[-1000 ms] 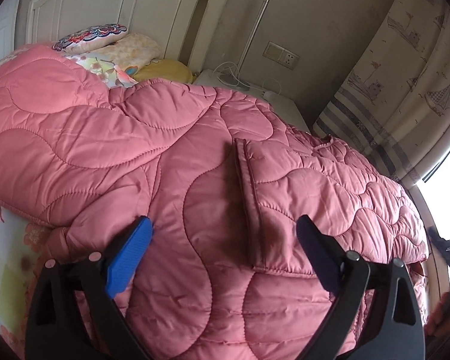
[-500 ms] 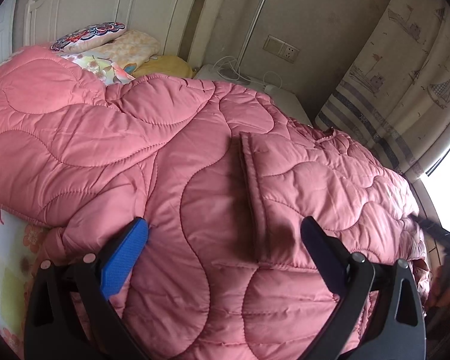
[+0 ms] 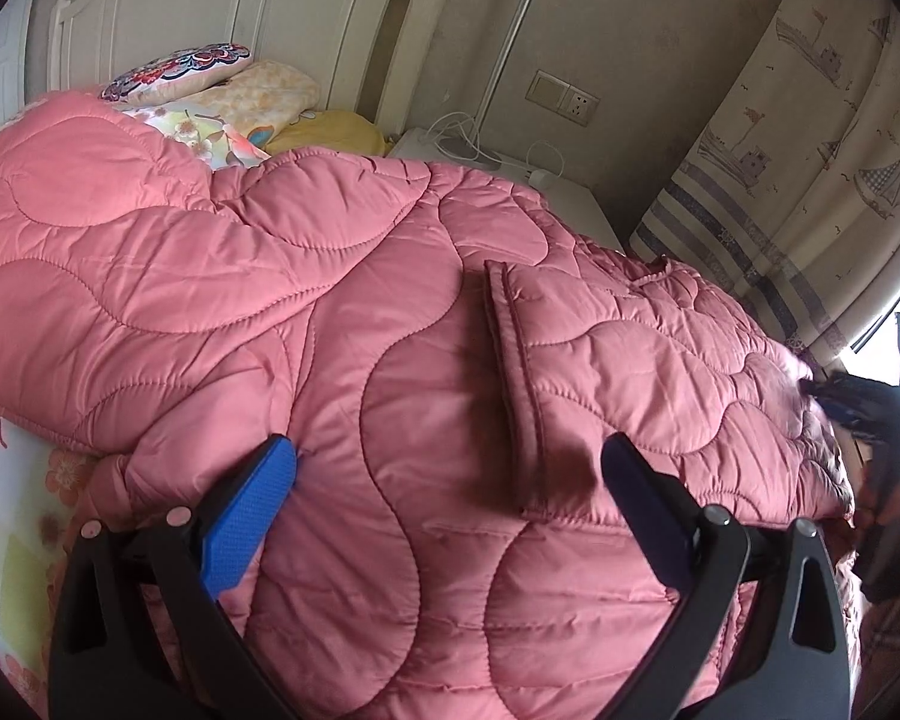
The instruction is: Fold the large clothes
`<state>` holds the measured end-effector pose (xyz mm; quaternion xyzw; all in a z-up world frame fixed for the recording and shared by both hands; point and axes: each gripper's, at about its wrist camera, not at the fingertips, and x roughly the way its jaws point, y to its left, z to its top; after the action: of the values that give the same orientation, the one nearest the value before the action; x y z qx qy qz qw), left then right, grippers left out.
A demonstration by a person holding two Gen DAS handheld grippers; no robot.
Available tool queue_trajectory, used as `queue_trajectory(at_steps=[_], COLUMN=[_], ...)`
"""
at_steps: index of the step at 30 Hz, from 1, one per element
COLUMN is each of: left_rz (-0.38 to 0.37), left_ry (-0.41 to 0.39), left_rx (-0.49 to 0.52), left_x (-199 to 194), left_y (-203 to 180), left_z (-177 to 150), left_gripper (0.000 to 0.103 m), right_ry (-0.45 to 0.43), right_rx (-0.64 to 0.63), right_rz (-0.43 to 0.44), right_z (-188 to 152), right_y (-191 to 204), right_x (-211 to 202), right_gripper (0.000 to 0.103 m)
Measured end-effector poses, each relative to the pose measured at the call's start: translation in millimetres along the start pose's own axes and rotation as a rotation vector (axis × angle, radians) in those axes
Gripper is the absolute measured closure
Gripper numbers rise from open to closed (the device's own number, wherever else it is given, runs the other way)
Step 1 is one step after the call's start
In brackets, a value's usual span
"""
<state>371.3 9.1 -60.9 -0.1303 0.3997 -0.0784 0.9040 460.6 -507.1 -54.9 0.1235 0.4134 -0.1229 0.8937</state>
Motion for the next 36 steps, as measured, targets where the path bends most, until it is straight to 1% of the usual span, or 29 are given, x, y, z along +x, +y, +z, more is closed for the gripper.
queue_trajectory(at_steps=[1,2,4,6,7,9,10,11,12,13,14,16,18,19,20,21,22,23,25,26,27,28,30,31,32,33,34,35,36], left_rz=[0.000,0.000,0.001,0.008,0.011,0.014,0.014,0.014,0.013,0.013,0.012,0.006,-0.019,-0.025,-0.024,-0.007,0.005,0.019,0.035,0.041,0.056,0.071,0.107,0.115,0.108,0.073,0.038,0.042,0.060], left_ry=[0.000,0.000,0.001,0.005,0.005,0.006,0.007,0.006,0.006,0.006,0.006,0.005,0.009,0.028,0.034,0.019,-0.004,-0.033,-0.076,-0.103,-0.139,-0.156,-0.192,-0.208,-0.225,-0.248,-0.283,-0.322,-0.335], left_rx=[0.000,0.000,0.001,0.005,0.007,0.009,0.009,0.009,0.008,0.008,0.007,0.004,0.004,0.016,0.021,0.016,0.003,-0.019,-0.079,-0.122,-0.192,-0.241,-0.385,-0.458,-0.546,-0.587,-0.629,-0.675,-0.695], left_x=[0,0,0,1,1,1,1,1,1,1,1,1,-3,-10,-16,-33,-47,-64,-91,-104,-120,-129,-146,-152,-158,-162,-168,-174,-176], left_y=[0,1,1,0,0,0,0,0,0,-1,0,0,4,8,10,19,28,42,73,92,121,139,194,220,251,268,286,305,315], left_z=[0,0,0,0,0,0,0,0,0,0,0,1,1,2,2,2,1,-1,-6,-10,-16,-20,-27,-28,-28,-25,-21,-13,-7], left_gripper=[0.002,0.002,0.002,0.002,0.002,0.002,0.002,0.002,0.002,0.002,0.002,0.002,0.002,0.002,0.002,0.002,0.002,0.002,0.002,0.002,0.002,0.002,0.003,0.004,0.005,0.007,0.007,0.007,0.007], right_ry=[0.047,0.061,0.040,-0.020,-0.049,-0.097,-0.108,-0.113,-0.109,-0.097,-0.080,-0.048,-0.055,-0.052,-0.041,-0.036,-0.050,-0.070,-0.107,-0.111,-0.106,-0.099,-0.071,-0.048,-0.018,-0.019,-0.035,-0.040,-0.026], right_rx=[0.010,0.023,0.045,0.063,0.047,-0.066,-0.128,-0.175,-0.219,-0.245,-0.274,-0.325,-0.367,-0.377,-0.374,-0.361,-0.345,-0.339,-0.339,-0.340,-0.338,-0.333,-0.304,-0.276,-0.241,-0.220,-0.210,-0.208,-0.216], right_rz=[0.003,0.002,0.013,0.052,0.079,0.121,0.125,0.128,0.132,0.128,0.116,0.063,0.014,0.002,0.004,0.022,0.050,0.060,0.055,0.052,0.049,0.042,0.025,0.030,0.047,0.064,0.069,0.072,0.070], right_z=[2,3,3,-6,-14,-42,-57,-72,-89,-103,-115,-135,-141,-141,-140,-139,-139,-141,-148,-152,-157,-160,-171,-174,-175,-173,-171,-171,-171], right_y=[-3,-5,-7,-4,1,25,36,46,55,62,69,79,87,91,91,91,89,89,83,80,76,71,62,57,52,49,48,48,50], right_x=[13,16,5,-23,-38,-70,-80,-87,-90,-89,-85,-69,-65,-67,-70,-75,-85,-95,-108,-110,-110,-107,-95,-90,-82,-82,-85,-85,-82], right_gripper=[0.059,0.059,0.059,0.059,0.059,0.058,0.055,0.048,0.043,0.040,0.035,0.032,0.030,0.030,0.030,0.030,0.029,0.024,0.016,0.016,0.016,0.016,0.016,0.016,0.016,0.016,0.016,0.016,0.016])
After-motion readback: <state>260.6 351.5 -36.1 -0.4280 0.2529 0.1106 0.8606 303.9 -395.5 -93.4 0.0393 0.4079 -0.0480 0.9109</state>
